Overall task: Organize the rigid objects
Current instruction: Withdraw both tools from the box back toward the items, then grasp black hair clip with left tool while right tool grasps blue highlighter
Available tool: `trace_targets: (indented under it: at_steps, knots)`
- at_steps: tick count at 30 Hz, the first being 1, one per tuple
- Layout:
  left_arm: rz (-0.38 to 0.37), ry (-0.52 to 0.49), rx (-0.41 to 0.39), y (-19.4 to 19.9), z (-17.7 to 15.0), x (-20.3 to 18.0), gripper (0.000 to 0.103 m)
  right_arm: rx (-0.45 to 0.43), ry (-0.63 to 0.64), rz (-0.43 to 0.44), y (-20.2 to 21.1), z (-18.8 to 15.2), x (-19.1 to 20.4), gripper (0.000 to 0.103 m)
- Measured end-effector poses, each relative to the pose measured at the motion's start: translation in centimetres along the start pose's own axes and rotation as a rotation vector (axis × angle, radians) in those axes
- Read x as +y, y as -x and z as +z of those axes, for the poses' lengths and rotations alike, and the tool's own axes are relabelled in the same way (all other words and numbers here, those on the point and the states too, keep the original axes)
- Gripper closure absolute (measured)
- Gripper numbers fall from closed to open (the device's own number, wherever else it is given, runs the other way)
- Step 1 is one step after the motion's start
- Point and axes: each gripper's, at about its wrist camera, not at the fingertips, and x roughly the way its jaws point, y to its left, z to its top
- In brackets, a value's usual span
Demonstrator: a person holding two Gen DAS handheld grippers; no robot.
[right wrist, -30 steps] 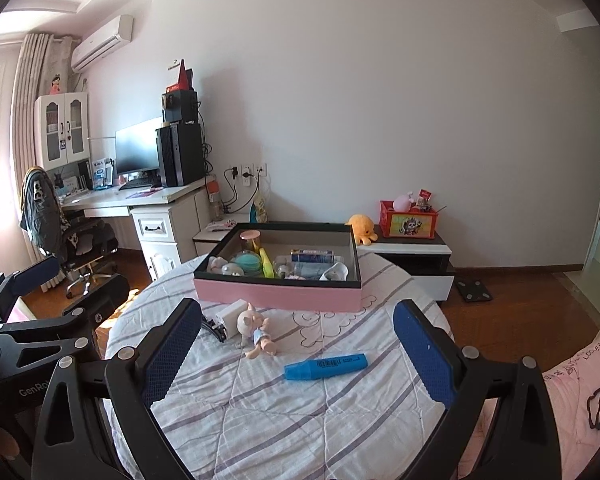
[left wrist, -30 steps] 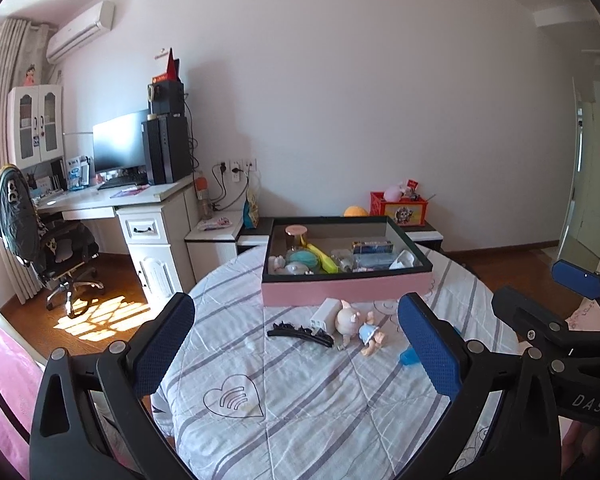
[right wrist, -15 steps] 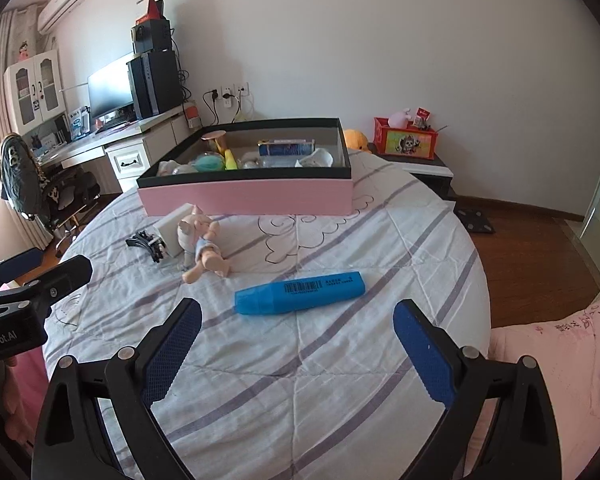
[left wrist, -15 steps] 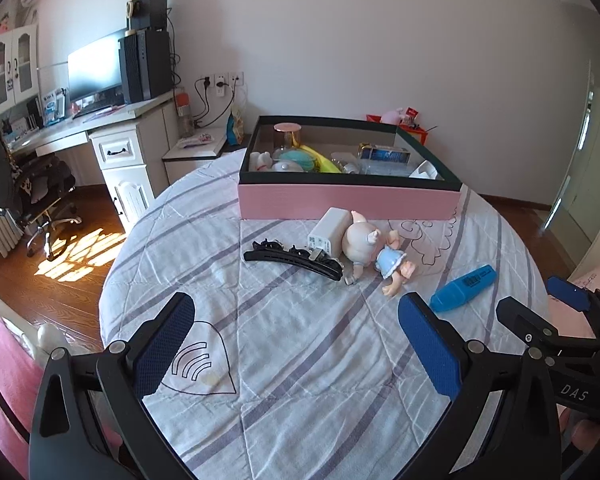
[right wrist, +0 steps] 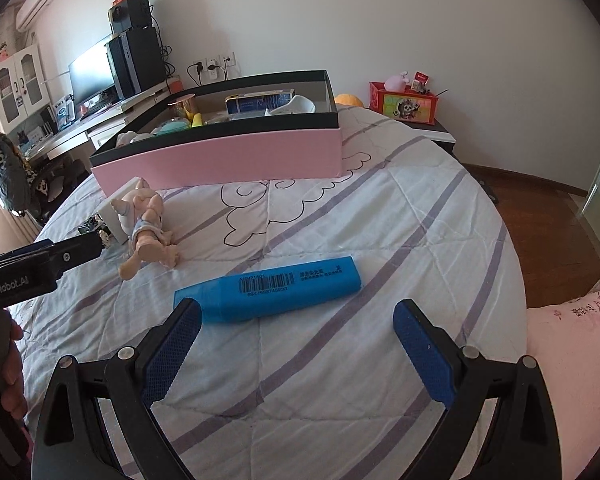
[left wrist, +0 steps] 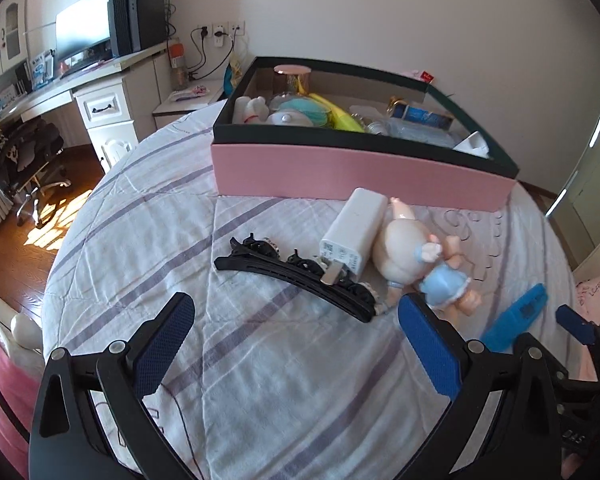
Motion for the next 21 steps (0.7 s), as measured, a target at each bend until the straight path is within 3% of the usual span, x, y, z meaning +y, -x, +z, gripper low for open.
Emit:
trace_targets:
  at_steps: [3, 11, 15, 18, 20, 21]
  knots:
    - [0.043, 0.043, 0.046, -1.1, 0.0, 1.3, 0.0, 0.005, 0.002, 0.009, -0.2, 0.1, 0.0, 0.005]
    - [0.153, 0.106, 0.028, 0.9, -2.0, 6.1, 0.0, 0.007, 0.019, 0.0, -0.3, 0.3, 0.6, 0.005]
    - [0.111, 0.122, 0.01, 1.1, -2.0, 6.4, 0.0, 0.015, 0.024, -0.006, -0.4, 0.1, 0.8, 0.005]
    - [0.101, 0.066, -0.001, 0.1, -1.2, 4.8, 0.0, 0.018, 0.03, -0.008, -0.4, 0.1, 1.0, 0.005]
    - [0.12, 0.02, 0.007, -0.9, -0.6, 4.1, 0.008, 0.022, 0.03, -0.012, -0.5, 0.1, 1.1, 0.005]
    - [0.104, 0.005, 0.015, -1.1, -0.5, 4.0, 0.019, 0.022, 0.029, -0.012, -0.5, 0.2, 1.0, 0.005]
